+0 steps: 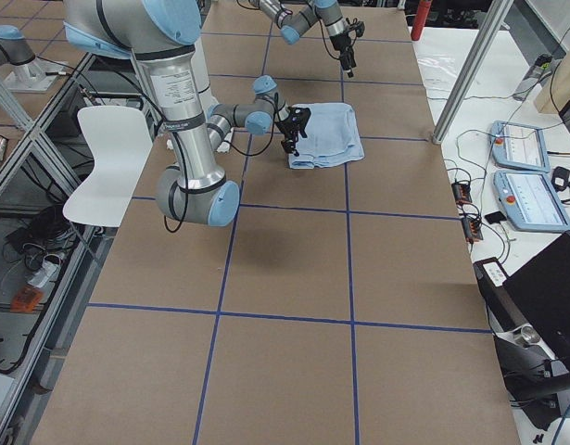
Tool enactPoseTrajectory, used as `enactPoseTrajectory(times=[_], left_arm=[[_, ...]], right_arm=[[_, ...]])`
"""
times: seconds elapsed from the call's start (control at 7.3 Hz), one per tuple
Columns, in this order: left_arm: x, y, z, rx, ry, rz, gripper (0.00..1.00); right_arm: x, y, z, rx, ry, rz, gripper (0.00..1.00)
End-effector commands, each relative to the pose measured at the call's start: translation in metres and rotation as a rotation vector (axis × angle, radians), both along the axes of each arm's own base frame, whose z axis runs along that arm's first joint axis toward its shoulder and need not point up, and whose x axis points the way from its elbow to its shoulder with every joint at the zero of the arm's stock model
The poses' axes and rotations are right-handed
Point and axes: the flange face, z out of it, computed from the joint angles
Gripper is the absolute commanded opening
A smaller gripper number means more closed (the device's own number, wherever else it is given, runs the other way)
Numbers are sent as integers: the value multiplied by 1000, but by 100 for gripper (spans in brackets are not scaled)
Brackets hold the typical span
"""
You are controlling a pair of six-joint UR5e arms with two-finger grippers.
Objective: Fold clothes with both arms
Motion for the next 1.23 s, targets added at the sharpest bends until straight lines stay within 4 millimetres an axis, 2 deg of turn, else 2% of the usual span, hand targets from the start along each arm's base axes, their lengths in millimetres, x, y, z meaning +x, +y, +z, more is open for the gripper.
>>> enactPoseTrajectory(times=[0.0,0.27,0.55,0.69,0.82,0.96,1.1], left_arm=[[-1,1,-3,4,4,0,100],[-1,1,-1,3,2,2,100],[-1,2,0,1,1,3,100],[-1,2,0,-1,1,6,100],[-1,4,10,-11,-8,10,100],[-4,6,12,-13,-9,10,100],[-8,10,21,-12,-20,16,100]], right_arm=[[-7,8,11,4,11,-10,100],[-13,15,11,13,15,-14,100],[-11,12,6,23,12,-15,100],[1,2,-6,35,3,-19,100],[25,-18,-16,56,4,-70,100],[53,-47,-13,36,27,-109,100],[100,-85,-15,26,86,-188,100]])
